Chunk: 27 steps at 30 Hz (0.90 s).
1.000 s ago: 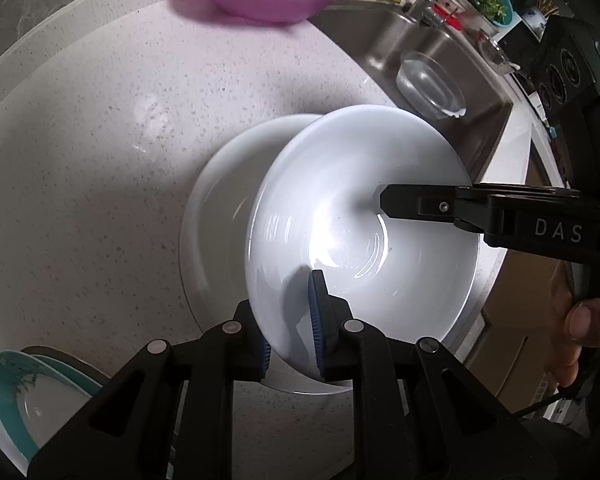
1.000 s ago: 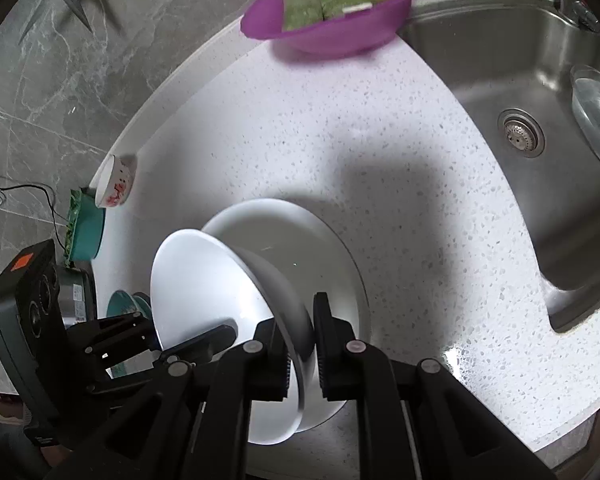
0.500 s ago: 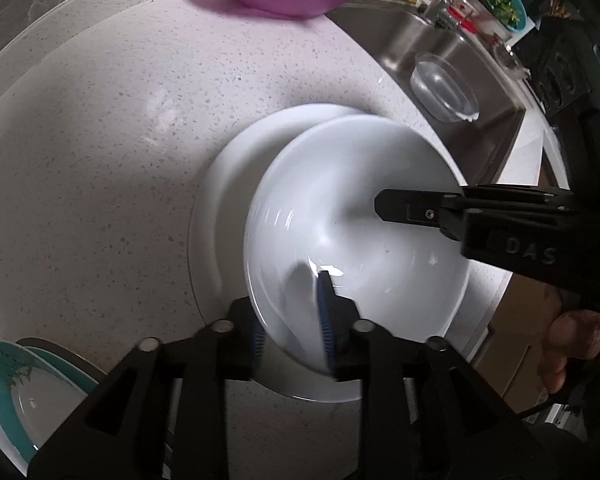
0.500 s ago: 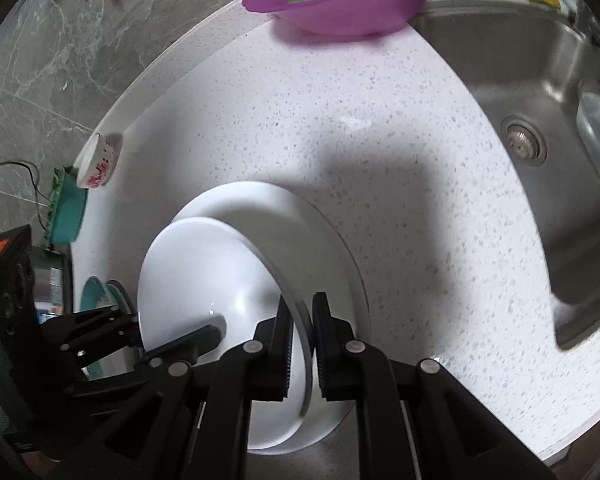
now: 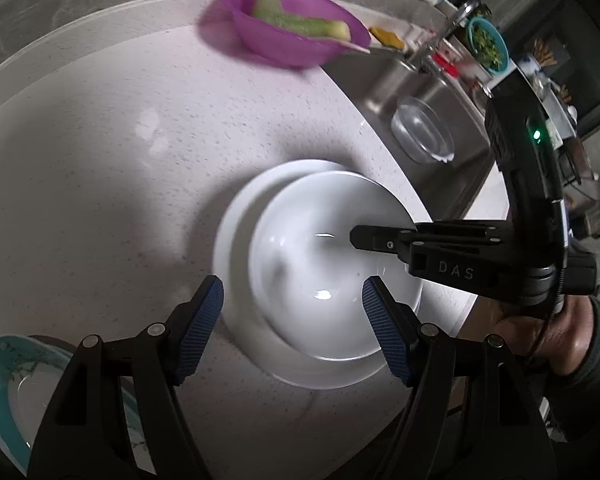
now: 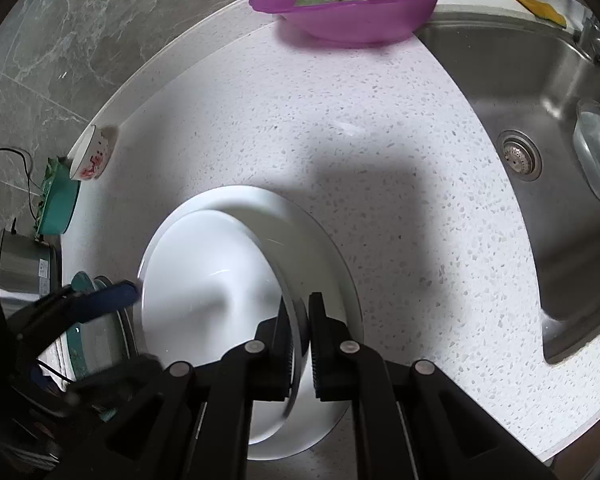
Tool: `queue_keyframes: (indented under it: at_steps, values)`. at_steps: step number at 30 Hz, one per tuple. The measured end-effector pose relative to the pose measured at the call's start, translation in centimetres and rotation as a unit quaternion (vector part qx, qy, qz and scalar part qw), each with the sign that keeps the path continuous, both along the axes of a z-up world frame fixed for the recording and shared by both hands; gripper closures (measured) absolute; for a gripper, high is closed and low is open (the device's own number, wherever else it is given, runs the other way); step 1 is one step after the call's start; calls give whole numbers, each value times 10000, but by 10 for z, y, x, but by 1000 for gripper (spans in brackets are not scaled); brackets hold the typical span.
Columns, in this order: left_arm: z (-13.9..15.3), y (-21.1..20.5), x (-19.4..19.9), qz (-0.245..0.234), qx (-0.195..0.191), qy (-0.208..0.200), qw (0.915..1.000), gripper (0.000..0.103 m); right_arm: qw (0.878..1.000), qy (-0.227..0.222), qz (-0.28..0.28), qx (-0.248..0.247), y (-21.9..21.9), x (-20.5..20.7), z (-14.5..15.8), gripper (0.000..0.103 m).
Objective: Organize plates and bowls
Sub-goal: 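Lower the white bowl onto the white plate and open both grippers, then move both grippers to the red-rimmed white bowl beside the green bowl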
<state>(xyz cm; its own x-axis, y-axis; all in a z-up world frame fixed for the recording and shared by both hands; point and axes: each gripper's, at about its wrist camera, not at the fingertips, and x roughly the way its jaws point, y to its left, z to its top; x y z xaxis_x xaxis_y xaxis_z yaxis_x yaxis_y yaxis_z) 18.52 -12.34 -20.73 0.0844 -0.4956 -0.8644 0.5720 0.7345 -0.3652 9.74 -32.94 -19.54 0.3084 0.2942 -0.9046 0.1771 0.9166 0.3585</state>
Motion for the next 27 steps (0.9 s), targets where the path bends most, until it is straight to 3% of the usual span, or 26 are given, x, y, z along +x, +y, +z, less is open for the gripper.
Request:
queue_keyframes:
  at_steps: [9,20,27]
  values:
    - [7,31,9,474,-223,224,9984,32,9996,16,163,-220,8,-4,2,89]
    - [7,43,8,682,-312,259,9968,32,9986,-49,378,-355,24,-11,18,51]
    - [15,52,8,806,-433,217,9956,32,9973,-103,418,-587,29,-14,20,49]
